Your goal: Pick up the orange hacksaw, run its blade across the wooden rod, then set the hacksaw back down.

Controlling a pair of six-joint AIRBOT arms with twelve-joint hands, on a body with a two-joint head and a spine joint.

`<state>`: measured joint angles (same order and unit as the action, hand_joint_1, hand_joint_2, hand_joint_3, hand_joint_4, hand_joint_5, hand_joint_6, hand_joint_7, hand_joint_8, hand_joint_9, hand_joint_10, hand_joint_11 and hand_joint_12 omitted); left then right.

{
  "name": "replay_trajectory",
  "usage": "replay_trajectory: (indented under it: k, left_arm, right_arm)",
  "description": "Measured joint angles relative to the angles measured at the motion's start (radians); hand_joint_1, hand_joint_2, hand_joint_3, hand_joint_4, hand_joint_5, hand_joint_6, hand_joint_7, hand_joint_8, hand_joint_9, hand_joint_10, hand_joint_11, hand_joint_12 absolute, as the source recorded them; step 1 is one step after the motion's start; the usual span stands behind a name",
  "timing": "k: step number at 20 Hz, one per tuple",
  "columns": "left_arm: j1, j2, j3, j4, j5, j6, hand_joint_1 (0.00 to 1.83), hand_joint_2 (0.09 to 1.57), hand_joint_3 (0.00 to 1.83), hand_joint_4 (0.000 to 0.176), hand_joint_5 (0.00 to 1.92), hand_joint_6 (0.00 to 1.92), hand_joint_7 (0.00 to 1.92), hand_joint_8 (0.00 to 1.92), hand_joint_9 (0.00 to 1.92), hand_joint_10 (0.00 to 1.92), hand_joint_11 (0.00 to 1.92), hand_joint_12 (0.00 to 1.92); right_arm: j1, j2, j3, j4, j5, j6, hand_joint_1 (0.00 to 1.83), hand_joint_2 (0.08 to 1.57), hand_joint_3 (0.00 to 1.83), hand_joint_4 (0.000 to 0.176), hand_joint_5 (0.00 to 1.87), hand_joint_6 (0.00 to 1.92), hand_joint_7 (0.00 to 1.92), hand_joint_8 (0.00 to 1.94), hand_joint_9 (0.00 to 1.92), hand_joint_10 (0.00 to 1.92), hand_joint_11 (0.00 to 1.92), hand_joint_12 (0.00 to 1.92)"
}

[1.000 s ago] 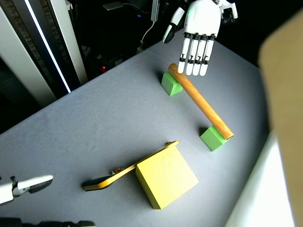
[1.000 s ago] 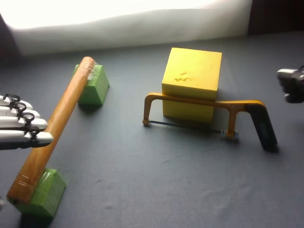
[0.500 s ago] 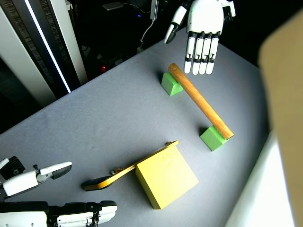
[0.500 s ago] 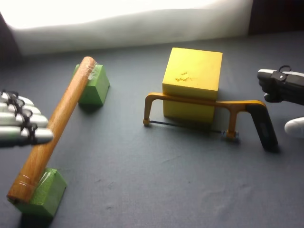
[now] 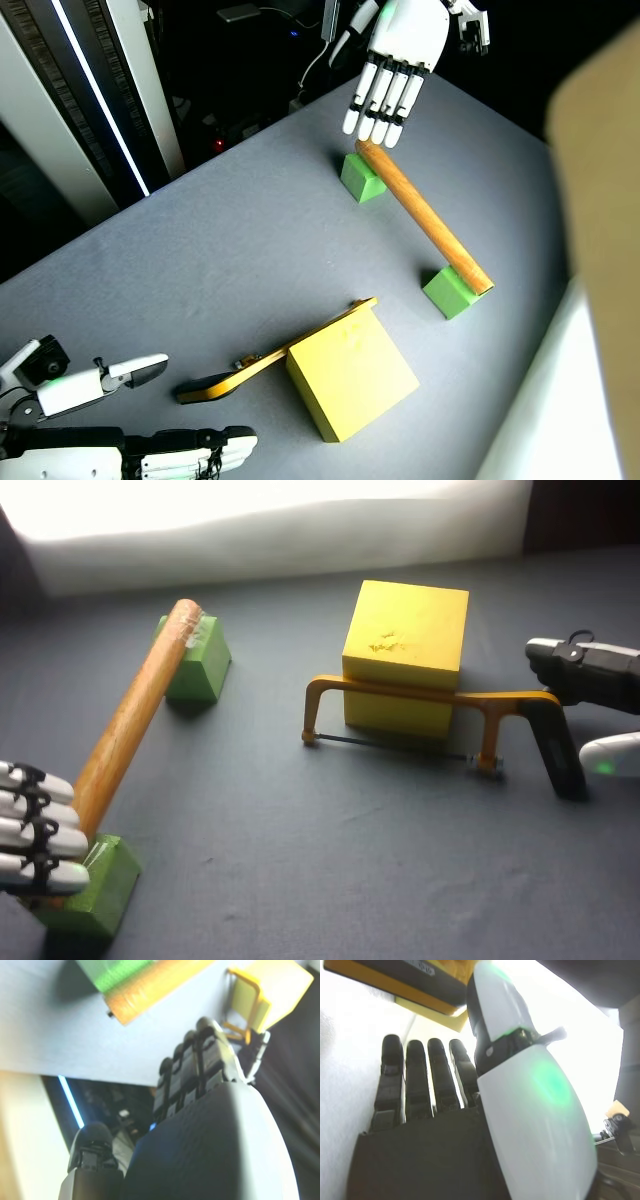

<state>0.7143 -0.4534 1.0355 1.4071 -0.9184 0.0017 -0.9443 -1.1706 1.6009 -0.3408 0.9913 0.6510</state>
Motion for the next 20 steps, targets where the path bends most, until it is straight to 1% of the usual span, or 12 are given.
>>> replay_trajectory:
  k: [3, 4, 6, 8, 10, 12, 15, 16, 17, 18, 19, 20]
  left_arm:
    - [0.022, -0.018, 0.0, -0.005, 0.035, -0.001, 0.0, 1.21, 0.0, 0.0, 0.07, 0.0, 0.07, 0.0, 0.08, 0.0, 0.0, 0.22]
    - [0.027, -0.021, 0.0, -0.005, 0.044, -0.001, 0.02, 1.21, 0.0, 0.0, 0.06, 0.0, 0.06, 0.0, 0.08, 0.0, 0.0, 0.21]
    - [0.033, -0.025, 0.0, -0.011, 0.064, 0.0, 0.01, 1.21, 0.0, 0.0, 0.05, 0.0, 0.06, 0.0, 0.07, 0.0, 0.0, 0.21]
    - [0.042, -0.027, 0.0, -0.007, 0.073, 0.0, 0.04, 1.2, 0.0, 0.0, 0.07, 0.0, 0.08, 0.0, 0.09, 0.0, 0.0, 0.25]
    - [0.042, -0.029, 0.0, -0.013, 0.078, 0.0, 0.02, 1.21, 0.0, 0.0, 0.06, 0.0, 0.07, 0.0, 0.08, 0.0, 0.0, 0.21]
    - [0.046, -0.029, 0.0, -0.025, 0.08, 0.0, 0.03, 1.21, 0.0, 0.0, 0.07, 0.0, 0.07, 0.0, 0.08, 0.0, 0.0, 0.24]
    - [0.052, -0.029, 0.008, -0.024, 0.08, 0.0, 0.01, 1.21, 0.0, 0.0, 0.04, 0.0, 0.05, 0.0, 0.07, 0.0, 0.0, 0.21]
    - [0.053, -0.029, 0.011, -0.023, 0.082, 0.0, 0.01, 1.21, 0.0, 0.0, 0.05, 0.0, 0.06, 0.0, 0.07, 0.0, 0.0, 0.2]
    - [0.054, -0.031, 0.014, -0.024, 0.081, 0.0, 0.03, 1.21, 0.0, 0.0, 0.06, 0.0, 0.07, 0.0, 0.09, 0.0, 0.0, 0.25]
    - [0.06, -0.031, 0.018, -0.027, 0.077, 0.0, 0.02, 1.21, 0.0, 0.0, 0.07, 0.0, 0.08, 0.0, 0.09, 0.0, 0.0, 0.26]
    - [0.062, -0.031, 0.026, -0.025, 0.072, 0.0, 0.03, 1.21, 0.0, 0.0, 0.06, 0.0, 0.07, 0.0, 0.08, 0.0, 0.0, 0.21]
    - [0.064, -0.031, 0.031, -0.027, 0.07, -0.002, 0.03, 1.21, 0.0, 0.0, 0.06, 0.0, 0.07, 0.0, 0.08, 0.0, 0.0, 0.21]
  right_arm:
    - [0.019, -0.023, 0.01, -0.002, -0.013, -0.002, 1.01, 1.15, 0.0, 0.0, 0.04, 0.0, 0.04, 0.0, 0.07, 0.0, 0.0, 0.43]
    - [0.029, -0.027, 0.013, -0.002, -0.018, -0.003, 1.0, 1.15, 0.0, 0.0, 0.03, 0.0, 0.02, 0.0, 0.04, 0.0, 0.0, 0.37]
    - [0.044, -0.039, 0.03, 0.004, -0.024, -0.004, 1.03, 1.14, 0.0, 0.0, 0.03, 0.0, 0.02, 0.0, 0.04, 0.0, 0.0, 0.38]
    - [0.05, -0.048, 0.032, 0.007, -0.029, -0.004, 1.0, 1.16, 0.01, 0.0, 0.02, 0.0, 0.02, 0.0, 0.04, 0.0, 0.0, 0.37]
    - [0.052, -0.058, 0.032, 0.002, -0.034, -0.004, 1.01, 1.16, 0.0, 0.0, 0.02, 0.0, 0.01, 0.0, 0.04, 0.0, 0.0, 0.35]
    - [0.061, -0.06, 0.032, -0.007, -0.039, -0.005, 1.0, 1.15, 0.0, 0.0, 0.04, 0.0, 0.03, 0.0, 0.06, 0.0, 0.0, 0.45]
    - [0.063, -0.061, 0.033, 0.006, -0.042, -0.008, 1.03, 1.14, 0.0, 0.0, 0.04, 0.01, 0.03, 0.0, 0.06, 0.0, 0.0, 0.43]
    - [0.065, -0.067, 0.035, 0.006, -0.045, -0.012, 0.98, 1.15, 0.0, 0.0, 0.04, 0.0, 0.04, 0.0, 0.06, 0.0, 0.0, 0.39]
    - [0.065, -0.072, 0.035, 0.006, -0.049, -0.014, 0.99, 1.15, 0.0, 0.0, 0.05, 0.0, 0.04, 0.0, 0.06, 0.0, 0.0, 0.38]
    - [0.069, -0.076, 0.034, 0.0, -0.055, -0.02, 0.99, 1.16, 0.0, 0.0, 0.05, 0.0, 0.04, 0.0, 0.06, 0.0, 0.0, 0.44]
    - [0.074, -0.081, 0.035, 0.0, -0.06, -0.023, 1.02, 1.15, 0.0, 0.0, 0.06, 0.0, 0.03, 0.0, 0.06, 0.0, 0.0, 0.46]
    - [0.076, -0.084, 0.035, 0.0, -0.063, -0.024, 1.02, 1.15, 0.0, 0.0, 0.06, 0.0, 0.03, 0.0, 0.06, 0.0, 0.0, 0.46]
